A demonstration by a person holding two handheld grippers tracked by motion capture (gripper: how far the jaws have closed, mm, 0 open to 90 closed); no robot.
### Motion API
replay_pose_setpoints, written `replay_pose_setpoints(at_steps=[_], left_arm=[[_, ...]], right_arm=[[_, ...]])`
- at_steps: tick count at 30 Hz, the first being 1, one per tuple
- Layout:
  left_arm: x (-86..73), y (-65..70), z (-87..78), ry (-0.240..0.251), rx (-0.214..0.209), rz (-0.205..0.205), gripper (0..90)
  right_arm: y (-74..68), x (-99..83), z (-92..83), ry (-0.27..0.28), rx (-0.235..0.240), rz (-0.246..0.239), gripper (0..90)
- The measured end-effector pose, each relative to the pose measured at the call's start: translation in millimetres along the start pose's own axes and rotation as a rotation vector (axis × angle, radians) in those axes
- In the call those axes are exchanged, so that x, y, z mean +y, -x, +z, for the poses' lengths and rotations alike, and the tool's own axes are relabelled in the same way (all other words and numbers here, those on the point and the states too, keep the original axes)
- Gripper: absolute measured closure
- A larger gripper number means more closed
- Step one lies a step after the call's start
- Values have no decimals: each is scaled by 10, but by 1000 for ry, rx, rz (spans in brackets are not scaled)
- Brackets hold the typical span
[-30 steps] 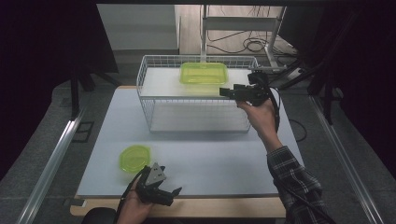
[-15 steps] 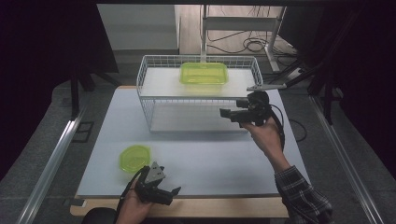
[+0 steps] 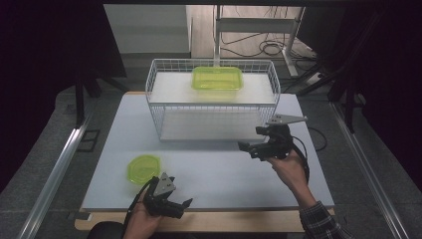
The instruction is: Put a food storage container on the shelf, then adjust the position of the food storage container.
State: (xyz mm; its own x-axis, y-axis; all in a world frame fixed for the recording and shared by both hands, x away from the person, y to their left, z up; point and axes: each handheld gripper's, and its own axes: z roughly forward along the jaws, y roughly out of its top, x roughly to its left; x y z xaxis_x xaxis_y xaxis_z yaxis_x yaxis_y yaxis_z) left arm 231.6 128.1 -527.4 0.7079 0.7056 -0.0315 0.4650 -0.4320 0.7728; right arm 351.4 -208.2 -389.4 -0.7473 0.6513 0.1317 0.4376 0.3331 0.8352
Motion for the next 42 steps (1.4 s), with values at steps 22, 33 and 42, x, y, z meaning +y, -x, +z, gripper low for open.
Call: replay_pose_setpoints(at_steps=[22, 33, 42], left_arm=[[-4, 17, 9, -28, 13, 27, 67], [6, 60, 38, -51, 9, 31, 56], [113, -29, -74, -9, 12, -9, 90]], right_arm=[[-204, -777, 57, -80, -47, -48, 38], [-205, -1173, 134, -168, -56, -32, 37], [-141, -1224, 100, -161, -75, 2, 37]])
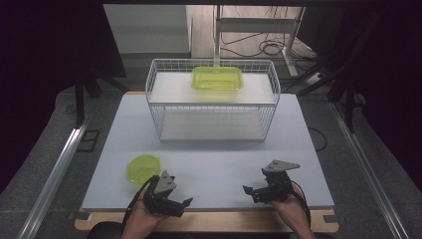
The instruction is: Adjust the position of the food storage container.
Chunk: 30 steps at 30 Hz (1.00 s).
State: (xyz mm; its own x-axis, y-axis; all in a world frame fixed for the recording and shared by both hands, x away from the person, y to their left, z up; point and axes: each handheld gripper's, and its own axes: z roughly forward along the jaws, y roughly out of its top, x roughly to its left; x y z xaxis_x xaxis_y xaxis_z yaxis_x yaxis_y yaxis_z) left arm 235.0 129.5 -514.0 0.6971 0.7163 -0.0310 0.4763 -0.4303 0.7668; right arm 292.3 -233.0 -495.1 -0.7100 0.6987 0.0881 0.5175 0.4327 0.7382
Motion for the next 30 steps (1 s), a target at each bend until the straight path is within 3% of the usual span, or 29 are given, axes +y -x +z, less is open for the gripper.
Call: replay_pose_setpoints(at_steps=[4, 8, 18, 24, 30], left_arm=[[73, -83, -68, 23, 3, -12, 200], [127, -205, -143, 47, -20, -41, 391], [127, -585, -270, 44, 46, -98, 794], [112, -798, -377, 55, 95, -132, 895], [77, -1019, -462, 55, 161, -165, 898]], right_arm=[[29, -7, -9, 3, -11, 3, 38], [71, -18, -14, 6, -21, 8, 39], [179, -60, -11, 8, -35, 42, 48], [199, -73, 4, 6, -33, 46, 53], [195, -80, 27, -3, -32, 46, 56]])
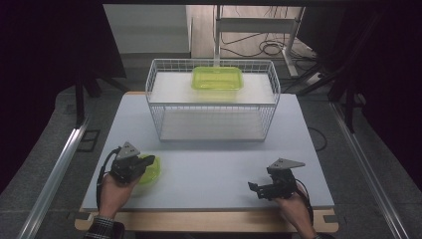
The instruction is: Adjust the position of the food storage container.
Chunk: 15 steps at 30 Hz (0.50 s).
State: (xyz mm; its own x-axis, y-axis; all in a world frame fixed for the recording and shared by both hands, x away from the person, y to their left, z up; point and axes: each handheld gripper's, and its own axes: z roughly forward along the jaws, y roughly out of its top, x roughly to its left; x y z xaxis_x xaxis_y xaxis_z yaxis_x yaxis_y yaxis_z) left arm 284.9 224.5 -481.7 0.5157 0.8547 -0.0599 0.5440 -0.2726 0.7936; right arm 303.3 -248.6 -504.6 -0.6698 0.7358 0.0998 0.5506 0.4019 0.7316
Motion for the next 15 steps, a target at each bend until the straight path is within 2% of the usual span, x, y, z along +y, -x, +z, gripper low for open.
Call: replay_pose_setpoints(at_steps=[4, 7, 11, 15], left_arm=[[-16, -143, -26, -8, 52, -23, 898], [-58, -250, -84, 4, 82, -50, 898], [-162, -380, -160, 0, 130, -80, 898], [-288, -459, -162, -16, 161, -111, 898]], right_arm=[[5, -3, -2, -1, 0, 2, 57], [8, -5, 0, 1, 1, 7, 58], [7, -9, 8, -4, 1, 6, 58], [1, -14, 23, -15, 0, 3, 59]])
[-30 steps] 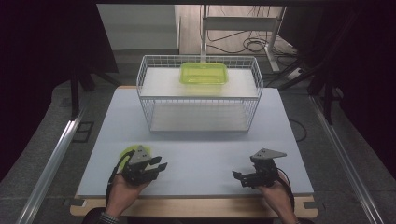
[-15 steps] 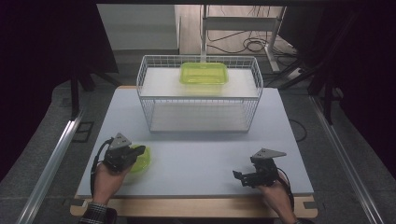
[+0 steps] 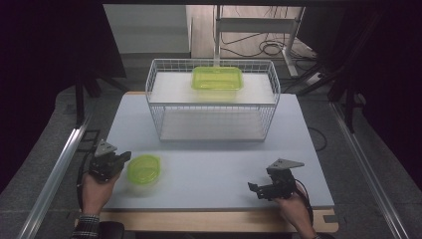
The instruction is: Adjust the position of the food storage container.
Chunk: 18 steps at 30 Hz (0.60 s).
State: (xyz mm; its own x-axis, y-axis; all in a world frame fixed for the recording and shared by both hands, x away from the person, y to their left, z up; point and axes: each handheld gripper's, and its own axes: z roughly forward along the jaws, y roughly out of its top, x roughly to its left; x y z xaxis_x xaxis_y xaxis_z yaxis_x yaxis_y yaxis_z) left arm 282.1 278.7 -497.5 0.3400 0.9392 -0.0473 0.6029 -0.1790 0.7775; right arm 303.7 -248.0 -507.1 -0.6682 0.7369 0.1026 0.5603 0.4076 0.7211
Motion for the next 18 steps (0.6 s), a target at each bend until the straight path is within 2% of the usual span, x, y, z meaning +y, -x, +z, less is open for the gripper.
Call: replay_pose_setpoints(at_steps=[4, 10, 13, 18], left_arm=[[-100, -13, 8, -18, 0, -18, 898], [-152, 29, 5, -26, 4, -38, 898], [-152, 95, 26, -32, -1, -37, 898], [-110, 265, 74, -39, -24, -12, 898]], right_arm=[[-9, -2, 7, -8, -1, -5, 60], [-14, -3, 7, -15, -4, -13, 60], [-14, -2, 7, -14, -4, -13, 60], [-14, -4, 10, -19, -5, -12, 60]])
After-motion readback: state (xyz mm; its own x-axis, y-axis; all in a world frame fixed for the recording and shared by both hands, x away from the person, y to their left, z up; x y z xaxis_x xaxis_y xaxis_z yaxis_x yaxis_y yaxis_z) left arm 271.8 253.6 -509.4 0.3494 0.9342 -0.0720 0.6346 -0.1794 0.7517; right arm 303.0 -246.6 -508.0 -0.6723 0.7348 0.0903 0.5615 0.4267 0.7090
